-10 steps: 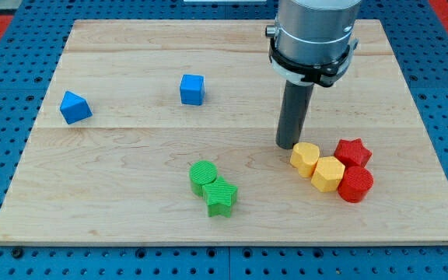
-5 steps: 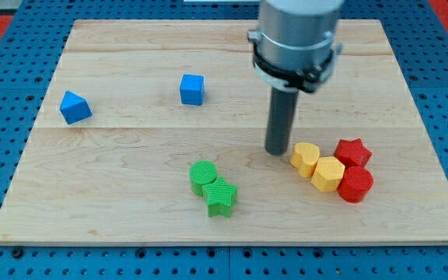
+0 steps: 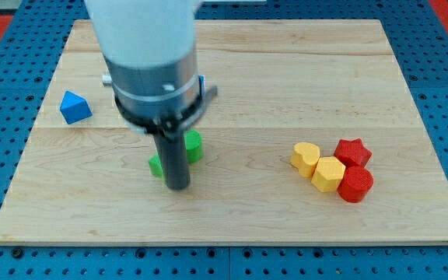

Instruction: Keep the green star in between the blue cube and the green circle

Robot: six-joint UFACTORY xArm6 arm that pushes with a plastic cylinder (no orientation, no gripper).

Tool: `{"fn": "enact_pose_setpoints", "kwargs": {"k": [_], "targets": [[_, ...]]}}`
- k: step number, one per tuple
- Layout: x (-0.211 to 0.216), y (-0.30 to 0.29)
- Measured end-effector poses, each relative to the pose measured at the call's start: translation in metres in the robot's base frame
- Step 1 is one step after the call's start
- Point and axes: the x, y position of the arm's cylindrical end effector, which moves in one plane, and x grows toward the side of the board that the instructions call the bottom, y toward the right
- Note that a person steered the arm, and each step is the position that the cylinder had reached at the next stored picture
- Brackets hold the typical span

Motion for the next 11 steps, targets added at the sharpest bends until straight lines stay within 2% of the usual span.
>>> {"fn": "enact_pose_setpoints", "kwargs": {"k": [1,3,5,8,10,11], "targets": [[-0.051,-0.013],[-0.077,-0.031],[-0.077,-0.024],[-0.033,-0.024],[-0.032,0.001],[-0.033,-0.032]]}}
